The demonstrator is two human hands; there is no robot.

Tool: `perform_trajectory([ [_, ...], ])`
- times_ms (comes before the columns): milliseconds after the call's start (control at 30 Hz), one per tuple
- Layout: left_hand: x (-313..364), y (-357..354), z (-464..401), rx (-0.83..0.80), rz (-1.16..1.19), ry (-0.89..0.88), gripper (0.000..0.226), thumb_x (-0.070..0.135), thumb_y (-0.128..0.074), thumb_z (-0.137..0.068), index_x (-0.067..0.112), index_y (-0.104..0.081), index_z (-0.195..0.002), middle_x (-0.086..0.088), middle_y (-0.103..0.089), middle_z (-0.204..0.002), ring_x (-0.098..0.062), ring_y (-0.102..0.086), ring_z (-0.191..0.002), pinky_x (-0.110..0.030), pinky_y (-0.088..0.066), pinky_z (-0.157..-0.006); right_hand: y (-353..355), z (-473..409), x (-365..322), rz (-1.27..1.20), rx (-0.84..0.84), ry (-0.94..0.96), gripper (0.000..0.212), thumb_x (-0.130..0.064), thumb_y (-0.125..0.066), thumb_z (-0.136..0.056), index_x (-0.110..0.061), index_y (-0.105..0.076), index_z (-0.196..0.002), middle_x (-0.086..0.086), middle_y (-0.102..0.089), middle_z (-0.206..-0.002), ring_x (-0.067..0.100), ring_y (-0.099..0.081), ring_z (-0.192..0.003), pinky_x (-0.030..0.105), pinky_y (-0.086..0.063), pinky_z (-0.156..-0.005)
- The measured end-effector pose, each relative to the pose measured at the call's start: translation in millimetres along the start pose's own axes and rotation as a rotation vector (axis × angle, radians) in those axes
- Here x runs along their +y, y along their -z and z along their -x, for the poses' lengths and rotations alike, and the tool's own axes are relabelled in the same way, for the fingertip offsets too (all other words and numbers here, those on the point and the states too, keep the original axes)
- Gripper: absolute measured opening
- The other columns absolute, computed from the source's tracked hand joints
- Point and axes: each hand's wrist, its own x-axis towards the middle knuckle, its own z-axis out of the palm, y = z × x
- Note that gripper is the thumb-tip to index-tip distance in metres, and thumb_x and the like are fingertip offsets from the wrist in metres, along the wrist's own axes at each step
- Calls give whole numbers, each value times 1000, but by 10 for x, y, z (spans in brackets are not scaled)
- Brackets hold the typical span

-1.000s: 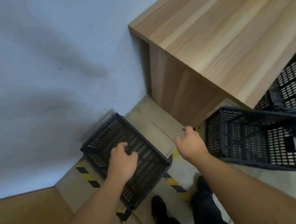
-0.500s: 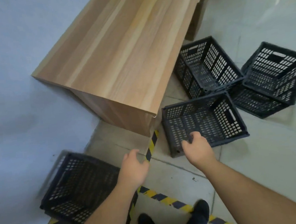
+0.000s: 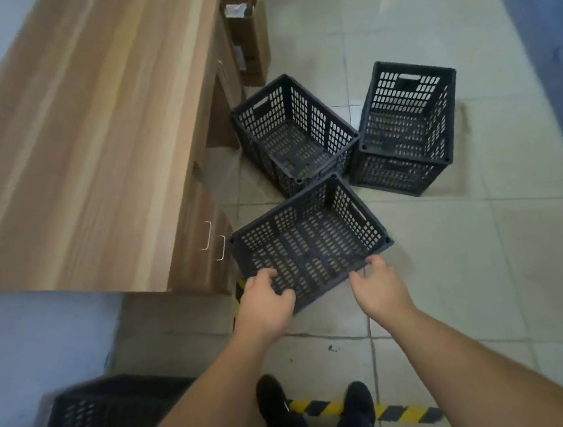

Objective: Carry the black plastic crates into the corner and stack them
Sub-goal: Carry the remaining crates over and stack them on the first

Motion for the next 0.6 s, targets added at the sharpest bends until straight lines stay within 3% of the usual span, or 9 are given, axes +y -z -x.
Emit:
perform_trajectory([
  [300,305,-61,-832,-126,-101,-46,56,30,-60,-103,22,-45,-157,-5,-46,-151,-25,-56,-132,-49,-48,-118,-93,-524,-23,-113,38,-139,53,-33,-52,-101,-14,-43,-150,17,-52,-145,38,-55,-128,41,-44,-105],
  [600,283,-117,-1830,-193,-234,-32,56,34,-59,-105,22,-44,-158,-3,-47,-148,-23,-56,-127,-45,-49,-114,-514,-1062,103,-193,12,-292,59,-34,-50,-103,-15,-35,-156,14,-46,-154,35,-53,-133,40,-45,-104],
])
